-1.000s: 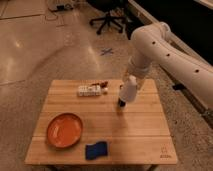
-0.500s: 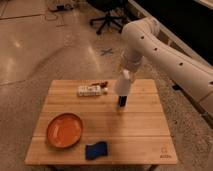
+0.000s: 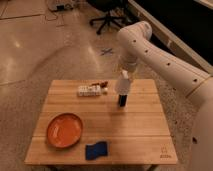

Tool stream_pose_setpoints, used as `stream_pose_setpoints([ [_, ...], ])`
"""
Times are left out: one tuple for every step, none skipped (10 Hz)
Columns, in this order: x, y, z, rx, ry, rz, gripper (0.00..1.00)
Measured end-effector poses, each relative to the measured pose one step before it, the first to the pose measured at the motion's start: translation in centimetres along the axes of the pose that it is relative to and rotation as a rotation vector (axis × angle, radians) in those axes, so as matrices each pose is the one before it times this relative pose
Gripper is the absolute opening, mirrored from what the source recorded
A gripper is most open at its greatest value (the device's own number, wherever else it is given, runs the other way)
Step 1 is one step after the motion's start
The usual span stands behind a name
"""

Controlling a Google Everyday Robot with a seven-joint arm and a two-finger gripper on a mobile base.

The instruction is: Place the ceramic cup over the eraser

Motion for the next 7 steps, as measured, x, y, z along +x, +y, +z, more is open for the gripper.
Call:
stream_pose_setpoints([
  [0.069, -0.136, 0.593, -0.00900, 0.00634, -0.00302, 0.07],
  [0.018, -0.130, 0.661, -0.01068, 0.00530, -0.00290, 0.16],
  [-0.135, -0.144, 0.598, -0.00929, 0.00173, -0.00207, 0.27],
  [-0.141, -0.005, 0.714, -0.01220, 0.00278, -0.00159, 0.39],
  [-0.133, 0.110, 0.664, -0.01211, 0.00287, -0.00170, 0.48],
  [-0.128, 0.210, 0.730, -0.01347, 0.00466, -0.00228, 0.58],
  [-0.093, 0.251, 0.862, -0.01355, 0.00675, -0.00365, 0.68],
])
